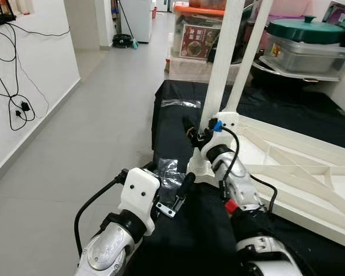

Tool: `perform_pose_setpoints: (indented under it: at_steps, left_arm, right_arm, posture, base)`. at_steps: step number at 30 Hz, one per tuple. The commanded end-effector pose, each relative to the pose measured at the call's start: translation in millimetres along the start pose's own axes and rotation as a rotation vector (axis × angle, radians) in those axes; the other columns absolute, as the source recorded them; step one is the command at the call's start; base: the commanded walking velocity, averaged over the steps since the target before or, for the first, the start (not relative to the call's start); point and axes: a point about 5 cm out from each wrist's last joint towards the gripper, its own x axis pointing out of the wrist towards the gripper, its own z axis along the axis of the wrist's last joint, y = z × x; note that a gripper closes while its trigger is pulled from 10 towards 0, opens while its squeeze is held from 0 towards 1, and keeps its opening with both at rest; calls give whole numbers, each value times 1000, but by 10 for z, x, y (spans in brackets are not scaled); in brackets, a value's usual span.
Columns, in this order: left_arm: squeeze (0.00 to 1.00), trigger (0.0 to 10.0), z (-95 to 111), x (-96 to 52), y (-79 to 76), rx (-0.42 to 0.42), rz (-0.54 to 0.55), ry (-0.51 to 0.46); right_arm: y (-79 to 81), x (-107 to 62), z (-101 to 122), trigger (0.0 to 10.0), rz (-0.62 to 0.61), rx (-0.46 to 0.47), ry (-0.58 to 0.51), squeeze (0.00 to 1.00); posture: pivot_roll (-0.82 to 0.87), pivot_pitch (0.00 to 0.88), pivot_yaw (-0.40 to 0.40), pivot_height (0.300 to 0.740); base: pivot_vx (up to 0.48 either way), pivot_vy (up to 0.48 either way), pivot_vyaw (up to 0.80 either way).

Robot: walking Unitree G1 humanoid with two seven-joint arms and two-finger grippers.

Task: Building children table

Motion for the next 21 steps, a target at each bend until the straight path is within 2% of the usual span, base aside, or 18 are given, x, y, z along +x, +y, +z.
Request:
perform_pose_setpoints:
  at_steps: [1,2,3,4,6,9,12,13,14,15,16,18,19,20,21]
  left_arm:
    - [0,10000,-32,6,-14,-6,0,6]
    - [0,10000,-35,8,-17,-7,-1,7]
    - [0,10000,-35,8,-17,-7,-1,7]
    - [0,10000,-32,12,-18,-6,-1,6]
    - [0,10000,-29,16,-16,-4,1,4]
    - [0,10000,-28,17,-14,-3,2,3]
    - [0,10000,-25,15,-7,1,6,2]
    - [0,10000,-25,13,-5,2,8,2]
    - [0,10000,-25,13,-5,2,8,2]
    - [0,10000,-25,11,-4,3,9,3]
    - [0,10000,-28,8,-2,2,10,3]
    - [0,10000,-28,8,-2,2,10,3]
    - [0,10000,-27,9,-3,2,9,3]
    - [0,10000,-27,9,-3,2,9,3]
    - [0,10000,-28,9,-6,0,8,3]
  right_arm:
    - [176,6,-37,10000,298,133,56,0]
    - [230,-44,-24,10000,487,173,95,0]
    - [230,-44,-24,10000,487,173,95,0]
    - [280,-90,-15,10000,639,200,128,0]
    - [329,-128,-27,10000,797,212,164,0]
    - [343,-128,-38,10000,826,209,172,0]
    - [387,-63,-119,10000,819,142,206,0]
    - [389,22,-169,0,737,95,223,0]
    - [389,22,-169,0,737,95,223,0]
    - [391,78,-201,0,680,65,234,0]
    - [353,148,-211,0,556,12,216,0]
    - [353,148,-211,0,556,12,216,0]
    - [295,185,-199,0,447,-21,196,0]
    - [295,185,-199,0,447,-21,196,0]
    - [219,204,-193,0,322,-45,183,0]
  posture:
    - [111,0,-96,740]
    - [118,0,-101,740]
    - [118,0,-101,740]
    - [123,0,-105,740]
    - [127,0,-104,740]
    - [127,0,-104,740]
    - [131,0,-109,740]
    - [133,0,-108,740]
    - [133,0,-108,740]
    - [133,0,-108,740]
    - [127,0,-104,740]
    - [127,0,-104,740]
    - [125,0,-103,740]
    - [125,0,-103,740]
    - [122,0,-100,740]
  base:
    - [0,0,0]
    - [0,0,0]
    - [0,0,0]
    - [0,0,0]
    - [0,0,0]
    - [0,0,0]
    - [0,0,0]
    - [0,0,0]
    - [0,0,0]
    - [0,0,0]
    - [0,0,0]
    - [0,0,0]
    - [0,0,0]
    - [0,0,0]
    - [0,0,0]
